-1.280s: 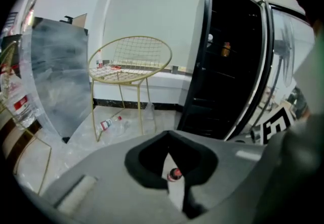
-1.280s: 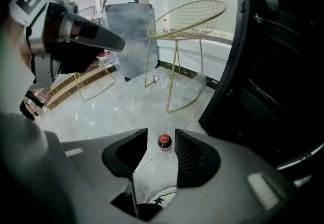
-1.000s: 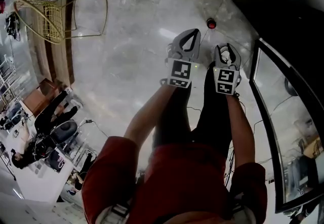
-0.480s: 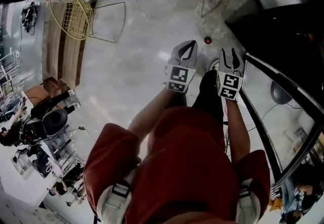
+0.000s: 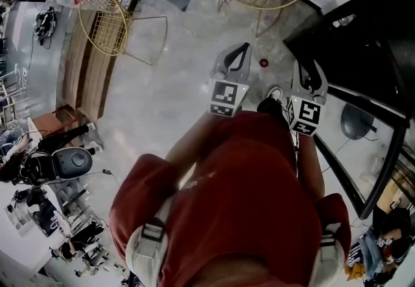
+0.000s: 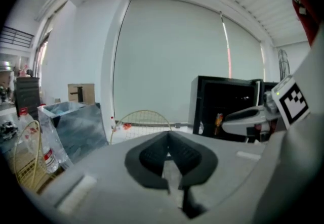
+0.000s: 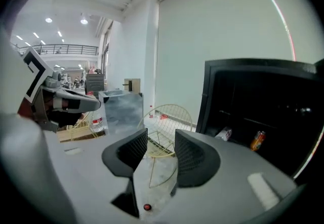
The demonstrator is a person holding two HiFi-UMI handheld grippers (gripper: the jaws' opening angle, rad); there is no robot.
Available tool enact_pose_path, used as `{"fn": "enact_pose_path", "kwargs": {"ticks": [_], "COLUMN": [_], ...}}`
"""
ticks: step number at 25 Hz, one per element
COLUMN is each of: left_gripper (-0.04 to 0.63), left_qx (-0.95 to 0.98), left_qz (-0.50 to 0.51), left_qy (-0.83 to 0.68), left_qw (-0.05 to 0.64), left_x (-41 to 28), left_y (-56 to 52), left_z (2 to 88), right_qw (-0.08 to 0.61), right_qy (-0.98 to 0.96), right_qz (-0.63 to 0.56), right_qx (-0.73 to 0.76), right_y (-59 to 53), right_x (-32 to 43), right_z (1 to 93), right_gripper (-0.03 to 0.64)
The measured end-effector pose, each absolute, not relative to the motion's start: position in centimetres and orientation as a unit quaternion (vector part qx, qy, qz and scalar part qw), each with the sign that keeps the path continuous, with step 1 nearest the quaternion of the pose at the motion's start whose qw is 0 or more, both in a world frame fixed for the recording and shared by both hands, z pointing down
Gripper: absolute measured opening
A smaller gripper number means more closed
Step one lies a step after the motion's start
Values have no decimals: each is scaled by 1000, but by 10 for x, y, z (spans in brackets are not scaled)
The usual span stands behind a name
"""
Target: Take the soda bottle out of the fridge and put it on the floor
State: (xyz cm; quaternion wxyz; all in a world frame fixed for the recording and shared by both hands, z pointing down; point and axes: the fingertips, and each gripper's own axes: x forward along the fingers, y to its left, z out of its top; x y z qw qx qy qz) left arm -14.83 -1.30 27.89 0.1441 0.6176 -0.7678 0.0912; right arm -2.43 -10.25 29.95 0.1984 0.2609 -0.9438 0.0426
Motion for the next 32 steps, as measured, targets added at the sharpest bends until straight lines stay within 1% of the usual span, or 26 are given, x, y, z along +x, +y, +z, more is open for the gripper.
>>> {"fn": "enact_pose_path", "kwargs": {"ticks": [5, 9, 18, 32], "left_gripper": [0, 0, 0, 0], "left_qx": [617, 620, 620, 625], "left_qz": [87, 90, 92, 87], "left_qy": [-777, -777, -777, -775], "left_qw": [90, 63, 53, 46], "left_x": [-160, -162, -170, -162], "left_y": [-8, -10, -11, -15], "left_z": [234, 221, 214, 211], "right_qw": [150, 138, 137, 132], "right_qy": [-949, -950, -951, -953], "right_qz": [15, -1, -14, -15], "right_qx": [278, 281, 277, 273], "right_y": [-112, -118, -118, -121], "right_x": [-27, -29, -40, -36], "right_z": [246, 233, 229, 226], "right_gripper": [152, 152, 152, 142]}}
